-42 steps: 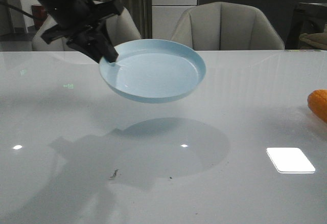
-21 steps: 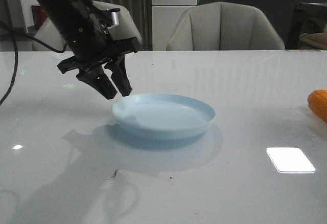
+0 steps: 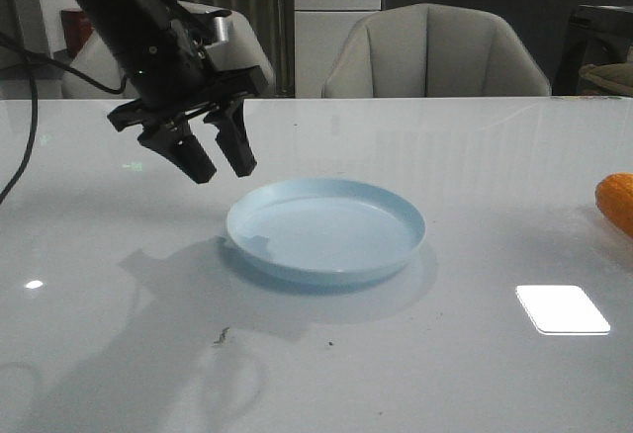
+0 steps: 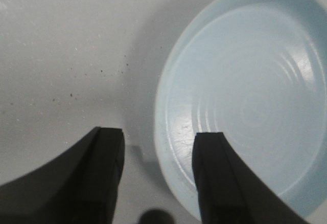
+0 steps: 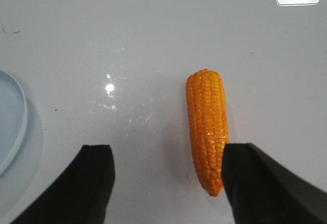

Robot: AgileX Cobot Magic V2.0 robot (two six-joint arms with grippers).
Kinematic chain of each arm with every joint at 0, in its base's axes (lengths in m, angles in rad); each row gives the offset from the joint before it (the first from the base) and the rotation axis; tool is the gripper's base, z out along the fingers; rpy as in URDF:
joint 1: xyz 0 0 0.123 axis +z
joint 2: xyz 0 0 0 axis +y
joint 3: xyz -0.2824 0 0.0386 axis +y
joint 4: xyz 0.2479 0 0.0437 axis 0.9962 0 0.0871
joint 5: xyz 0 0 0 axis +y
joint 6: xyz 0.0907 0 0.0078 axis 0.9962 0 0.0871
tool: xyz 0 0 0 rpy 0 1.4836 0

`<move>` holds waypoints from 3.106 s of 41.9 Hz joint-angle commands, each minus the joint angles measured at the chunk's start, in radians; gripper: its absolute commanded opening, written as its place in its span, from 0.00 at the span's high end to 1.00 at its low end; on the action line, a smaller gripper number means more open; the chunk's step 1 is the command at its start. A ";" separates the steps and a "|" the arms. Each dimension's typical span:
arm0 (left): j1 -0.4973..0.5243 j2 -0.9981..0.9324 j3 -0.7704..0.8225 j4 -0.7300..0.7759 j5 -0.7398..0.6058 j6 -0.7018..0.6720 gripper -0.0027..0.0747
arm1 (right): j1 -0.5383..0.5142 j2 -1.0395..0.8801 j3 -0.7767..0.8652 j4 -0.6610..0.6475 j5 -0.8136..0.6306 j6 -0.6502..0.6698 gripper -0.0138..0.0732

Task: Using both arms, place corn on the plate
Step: 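Set the plate down, open the left gripper and withdraw, then lower the right gripper over the corn cob and grasp it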

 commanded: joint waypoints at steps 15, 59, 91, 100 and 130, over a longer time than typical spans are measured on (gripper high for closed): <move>0.150 -0.134 -0.208 0.205 0.030 -0.040 0.47 | -0.005 -0.019 -0.037 -0.005 -0.055 -0.009 0.21; 0.408 -0.987 0.908 0.244 -0.544 0.004 0.47 | -0.108 0.265 -0.466 -0.031 0.333 -0.009 0.21; 0.408 -1.009 0.908 0.195 -0.528 0.004 0.47 | -0.140 0.771 -0.802 -0.043 0.655 -0.054 0.21; 0.408 -1.009 0.908 0.195 -0.539 0.004 0.47 | -0.140 0.820 -0.802 -0.043 0.656 -0.060 0.21; 0.408 -1.009 0.908 0.193 -0.569 0.004 0.47 | -0.085 0.835 -0.927 0.121 0.811 -0.107 0.78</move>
